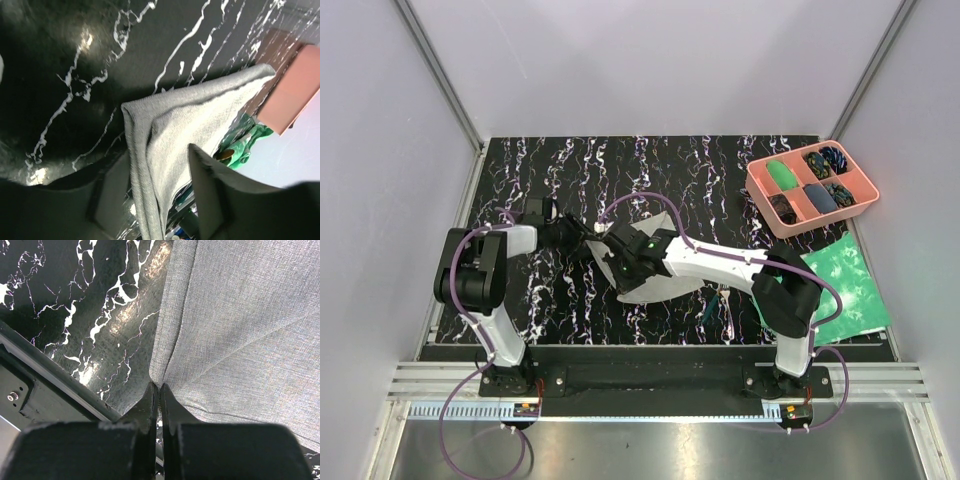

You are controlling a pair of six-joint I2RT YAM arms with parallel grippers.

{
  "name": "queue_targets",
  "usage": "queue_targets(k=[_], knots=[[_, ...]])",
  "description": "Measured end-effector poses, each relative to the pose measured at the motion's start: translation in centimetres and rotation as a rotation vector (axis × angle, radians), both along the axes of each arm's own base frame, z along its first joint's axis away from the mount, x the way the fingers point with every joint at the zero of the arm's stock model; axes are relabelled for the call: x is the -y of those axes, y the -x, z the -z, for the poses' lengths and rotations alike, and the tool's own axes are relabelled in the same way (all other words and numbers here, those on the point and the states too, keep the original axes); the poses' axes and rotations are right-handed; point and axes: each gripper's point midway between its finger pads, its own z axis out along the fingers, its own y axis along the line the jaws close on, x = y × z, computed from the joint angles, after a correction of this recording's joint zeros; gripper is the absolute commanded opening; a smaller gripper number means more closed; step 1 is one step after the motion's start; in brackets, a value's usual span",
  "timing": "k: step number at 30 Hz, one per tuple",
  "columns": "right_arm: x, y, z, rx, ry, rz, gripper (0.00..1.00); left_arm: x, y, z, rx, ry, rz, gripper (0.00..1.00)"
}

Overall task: Fold the napkin into a case and place the utensils inside
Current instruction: Pick up the upper triangle-folded napkin from the center of the board, then turn over the upper triangle folded napkin at the center of the board.

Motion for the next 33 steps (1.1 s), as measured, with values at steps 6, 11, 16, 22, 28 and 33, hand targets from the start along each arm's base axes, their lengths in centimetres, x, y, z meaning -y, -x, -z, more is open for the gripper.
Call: queue_targets(k=[6, 11, 16, 22, 28, 33], knots=[[0.1, -0.1, -0.3, 0.006, -0.010, 0.003, 0.00, 0.0, -0.2, 0.3, -0.006, 0.001, -0.003, 0.45], [0.0, -0.3, -0.4, 0.012, -0.020, 0.007, 0.00, -0.2, -0.8, 0.7, 0.015, -0.019, -0.011, 0.15], [-0.4, -0.5, -0.6, 0.016, -0.039, -0.001, 0.00, -0.2, -1.3, 0.9, 0.032, -0.020, -0.013, 0.00], [-1.3, 0.3, -1.0, -0.006, -0.072, -0.033, 0.00, -2.5, -0.6, -1.8, 0.069, -0.095, -0.026, 0.00], [-7.9, 1.3, -4.6, 0.018, -0.207, -0.125, 0.00, -9.2, -0.2, -10.5, 0.227, -0.174, -0.131, 0.00], [-15.5, 3.2, -10.9, 0.013, -0.429, -0.229, 0.00, -16.1, 1.7, -18.4, 0.354, -0.304, -0.289, 0.00]])
